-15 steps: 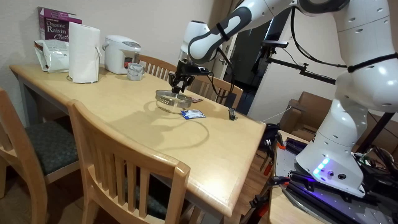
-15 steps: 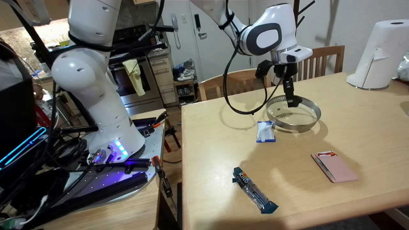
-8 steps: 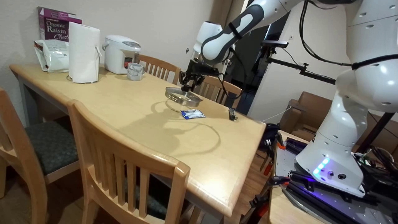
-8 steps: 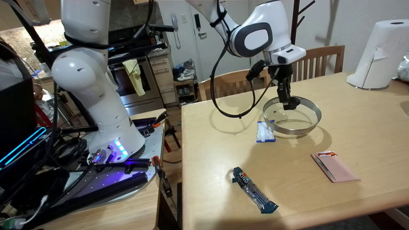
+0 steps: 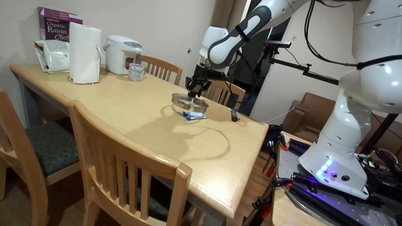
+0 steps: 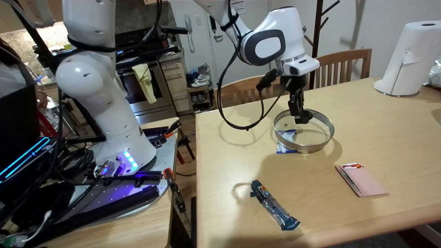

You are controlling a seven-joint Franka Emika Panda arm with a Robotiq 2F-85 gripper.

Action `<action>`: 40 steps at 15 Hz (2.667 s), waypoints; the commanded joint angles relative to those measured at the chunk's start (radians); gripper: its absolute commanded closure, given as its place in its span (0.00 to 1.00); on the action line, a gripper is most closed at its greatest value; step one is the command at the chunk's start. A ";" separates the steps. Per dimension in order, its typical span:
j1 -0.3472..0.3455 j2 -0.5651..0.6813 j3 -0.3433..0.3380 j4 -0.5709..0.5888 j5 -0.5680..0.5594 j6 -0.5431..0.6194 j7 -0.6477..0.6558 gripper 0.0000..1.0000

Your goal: Place the glass lid on top of the white packet

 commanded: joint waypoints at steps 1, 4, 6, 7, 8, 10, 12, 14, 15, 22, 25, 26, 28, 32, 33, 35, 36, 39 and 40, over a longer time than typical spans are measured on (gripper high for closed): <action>0.022 -0.055 -0.009 -0.068 -0.040 0.035 0.065 0.69; 0.022 -0.051 0.004 -0.080 -0.035 0.037 0.071 0.69; 0.017 -0.046 0.012 -0.081 -0.026 0.030 0.071 0.69; 0.014 -0.045 0.015 -0.081 -0.023 0.023 0.070 0.69; 0.015 -0.045 0.012 -0.083 -0.024 0.019 0.076 0.69; 0.016 -0.046 0.006 -0.090 -0.025 0.008 0.096 0.69; 0.014 -0.046 0.007 -0.099 -0.024 0.008 0.111 0.69; 0.014 -0.042 0.008 -0.105 -0.025 0.008 0.118 0.69; 0.011 -0.041 0.013 -0.108 -0.022 0.007 0.117 0.69; 0.008 -0.036 0.026 -0.107 -0.021 0.004 0.110 0.19; 0.004 -0.041 0.035 -0.107 -0.015 0.000 0.105 0.05; 0.004 -0.048 0.036 -0.113 -0.012 0.002 0.108 0.02; 0.017 -0.052 0.027 -0.116 -0.028 0.009 0.123 0.00; 0.044 -0.077 0.001 -0.121 -0.069 0.017 0.164 0.00; 0.044 -0.080 0.003 -0.116 -0.079 0.014 0.168 0.00; 0.058 -0.096 -0.006 -0.119 -0.114 0.014 0.195 0.00; 0.068 -0.105 -0.014 -0.120 -0.138 0.013 0.217 0.00; 0.081 -0.135 -0.030 -0.130 -0.195 0.018 0.289 0.00; 0.087 -0.142 -0.042 -0.133 -0.217 0.022 0.337 0.00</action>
